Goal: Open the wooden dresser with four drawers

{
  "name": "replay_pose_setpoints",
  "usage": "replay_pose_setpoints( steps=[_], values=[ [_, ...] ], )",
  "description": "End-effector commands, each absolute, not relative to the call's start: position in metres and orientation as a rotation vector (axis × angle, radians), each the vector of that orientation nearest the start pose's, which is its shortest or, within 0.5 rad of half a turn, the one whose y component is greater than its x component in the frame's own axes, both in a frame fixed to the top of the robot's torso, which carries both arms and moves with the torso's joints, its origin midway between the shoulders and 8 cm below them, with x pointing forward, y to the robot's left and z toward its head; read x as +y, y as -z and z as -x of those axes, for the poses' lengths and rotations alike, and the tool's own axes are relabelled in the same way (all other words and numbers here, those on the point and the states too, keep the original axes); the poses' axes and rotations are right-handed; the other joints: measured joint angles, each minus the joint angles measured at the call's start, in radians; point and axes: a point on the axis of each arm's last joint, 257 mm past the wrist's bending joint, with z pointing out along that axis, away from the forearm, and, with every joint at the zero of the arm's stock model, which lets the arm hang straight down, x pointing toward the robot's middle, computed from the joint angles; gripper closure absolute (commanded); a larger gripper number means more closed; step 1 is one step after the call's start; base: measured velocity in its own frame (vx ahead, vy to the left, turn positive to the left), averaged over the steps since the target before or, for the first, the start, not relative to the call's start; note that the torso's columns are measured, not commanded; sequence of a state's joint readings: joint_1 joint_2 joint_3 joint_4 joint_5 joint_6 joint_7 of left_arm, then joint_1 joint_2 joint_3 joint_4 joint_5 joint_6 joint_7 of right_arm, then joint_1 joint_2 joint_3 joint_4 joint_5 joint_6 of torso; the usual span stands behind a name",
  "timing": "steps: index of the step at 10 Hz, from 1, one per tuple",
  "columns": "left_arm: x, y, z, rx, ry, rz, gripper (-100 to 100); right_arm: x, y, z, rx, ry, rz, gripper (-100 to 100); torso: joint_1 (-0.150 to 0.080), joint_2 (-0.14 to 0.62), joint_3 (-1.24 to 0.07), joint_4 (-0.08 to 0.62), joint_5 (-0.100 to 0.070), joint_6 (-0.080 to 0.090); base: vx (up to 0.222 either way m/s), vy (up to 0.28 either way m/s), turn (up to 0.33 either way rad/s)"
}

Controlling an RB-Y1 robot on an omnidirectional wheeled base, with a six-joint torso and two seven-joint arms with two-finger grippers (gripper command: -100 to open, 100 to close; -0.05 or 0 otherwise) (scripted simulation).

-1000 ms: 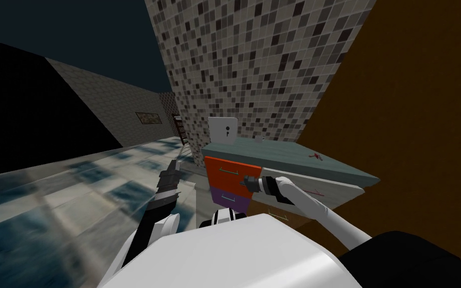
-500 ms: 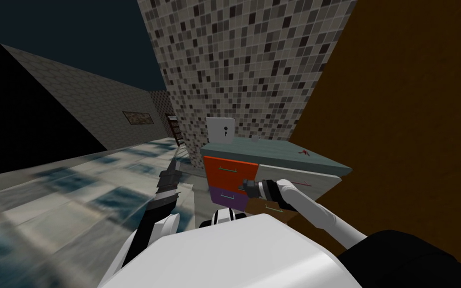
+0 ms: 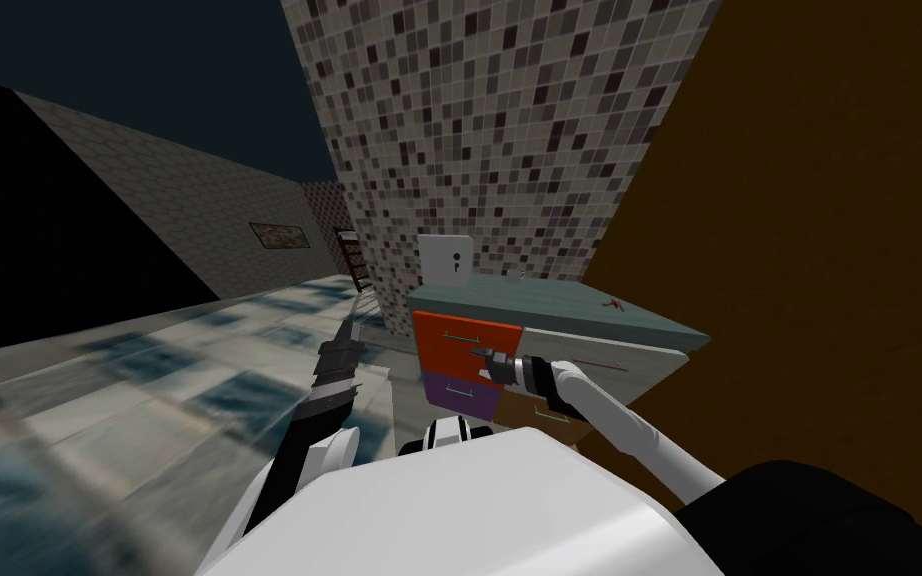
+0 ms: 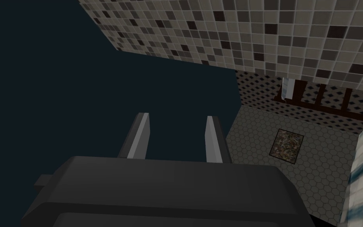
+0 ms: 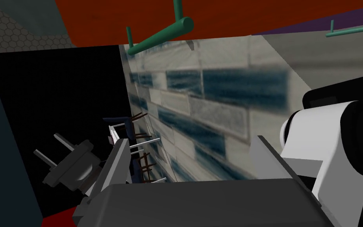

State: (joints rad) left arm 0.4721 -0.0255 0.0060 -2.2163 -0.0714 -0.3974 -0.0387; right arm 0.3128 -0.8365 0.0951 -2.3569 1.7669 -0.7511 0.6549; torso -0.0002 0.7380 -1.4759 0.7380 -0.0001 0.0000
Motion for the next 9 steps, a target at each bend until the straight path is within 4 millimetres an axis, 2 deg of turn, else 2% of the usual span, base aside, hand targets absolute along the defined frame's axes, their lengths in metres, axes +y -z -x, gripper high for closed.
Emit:
replay_pose_setpoints(
  steps=[1, 8, 9],
  values=[
    [0.279, 0.016, -0.375, 0.738, 1.191, 0.729, 0, -0.129, 0.173, -0.346, 0.65, 0.475, 1.839, -100, 0.0, 0.0, 0.0, 0.0, 0.0, 0.0, -0.001, 0.063, 0.009],
    [0.28, 0.016, -0.375, 0.738, 1.191, 0.729, 0, -0.147, 0.157, -0.392, 0.743, 0.634, 1.65, -100, 0.0, 0.0, 0.0, 0.0, 0.0, 0.0, -0.011, 0.056, 0.008],
    [0.279, 0.016, -0.375, 0.738, 1.191, 0.729, 0, -0.148, 0.154, -0.393, 0.745, 0.644, 1.639, -100, 0.001, 0.0, 0.0, 0.0, 0.0, 0.0, -0.003, 0.055, 0.003]
  ],
)
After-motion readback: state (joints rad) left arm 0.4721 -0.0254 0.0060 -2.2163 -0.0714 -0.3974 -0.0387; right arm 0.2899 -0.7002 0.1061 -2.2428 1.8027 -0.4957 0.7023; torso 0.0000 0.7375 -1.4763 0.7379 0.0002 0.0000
